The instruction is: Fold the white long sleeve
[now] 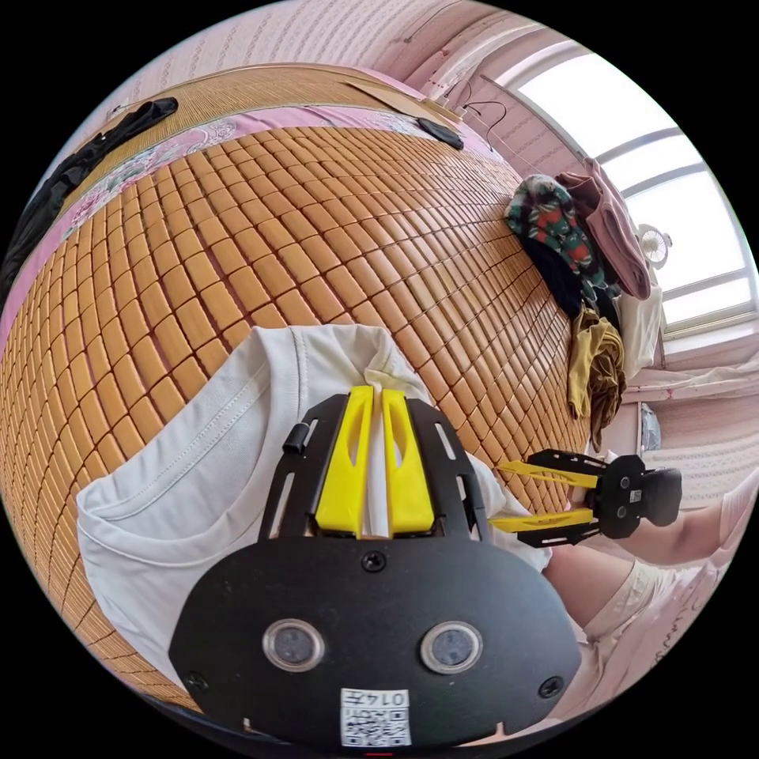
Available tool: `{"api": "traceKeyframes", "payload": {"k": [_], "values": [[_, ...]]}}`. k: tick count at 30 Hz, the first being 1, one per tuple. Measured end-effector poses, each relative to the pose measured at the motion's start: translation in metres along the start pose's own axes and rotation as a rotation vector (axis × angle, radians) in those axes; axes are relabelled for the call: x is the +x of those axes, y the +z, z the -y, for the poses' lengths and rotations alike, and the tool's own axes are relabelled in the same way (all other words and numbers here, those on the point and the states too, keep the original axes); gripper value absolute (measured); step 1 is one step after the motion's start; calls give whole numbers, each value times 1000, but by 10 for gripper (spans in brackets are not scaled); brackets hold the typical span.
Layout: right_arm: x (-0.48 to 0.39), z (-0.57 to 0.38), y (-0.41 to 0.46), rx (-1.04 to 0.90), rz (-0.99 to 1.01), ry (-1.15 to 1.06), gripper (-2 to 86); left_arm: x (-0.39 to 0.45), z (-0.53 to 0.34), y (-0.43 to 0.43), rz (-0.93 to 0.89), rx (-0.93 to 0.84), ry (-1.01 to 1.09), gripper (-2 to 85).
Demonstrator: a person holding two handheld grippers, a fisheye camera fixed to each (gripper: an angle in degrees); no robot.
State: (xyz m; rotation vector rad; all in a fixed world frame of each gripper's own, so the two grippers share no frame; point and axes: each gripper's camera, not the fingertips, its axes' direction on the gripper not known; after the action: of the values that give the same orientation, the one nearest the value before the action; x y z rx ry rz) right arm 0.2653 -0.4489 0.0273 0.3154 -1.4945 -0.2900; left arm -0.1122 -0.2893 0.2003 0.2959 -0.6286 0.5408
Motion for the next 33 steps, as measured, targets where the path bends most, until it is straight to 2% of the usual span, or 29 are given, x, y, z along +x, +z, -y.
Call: {"api": "traceKeyframes", "payload": {"k": [9, 14, 20, 27, 30, 33], "values": [[37, -24, -9, 49, 74, 110, 8, 3, 16, -4, 17, 21, 65, -9], [61, -38, -5, 34, 125, 209, 0, 4, 21, 4, 28, 10, 82, 1], [64, -33, -4, 84, 180, 225, 3, -1, 4, -2, 73, 54, 21, 60], [50, -30, 5, 80, 215, 197, 15, 4, -117, -73, 121, 254, -87, 64], [47, -30, 11, 51, 250, 207, 32, 10, -184, -79, 153, 238, -170, 63], [43, -43, 12, 32, 296, 253, 56, 14, -257, -67, 101, 184, -305, 62]]}}
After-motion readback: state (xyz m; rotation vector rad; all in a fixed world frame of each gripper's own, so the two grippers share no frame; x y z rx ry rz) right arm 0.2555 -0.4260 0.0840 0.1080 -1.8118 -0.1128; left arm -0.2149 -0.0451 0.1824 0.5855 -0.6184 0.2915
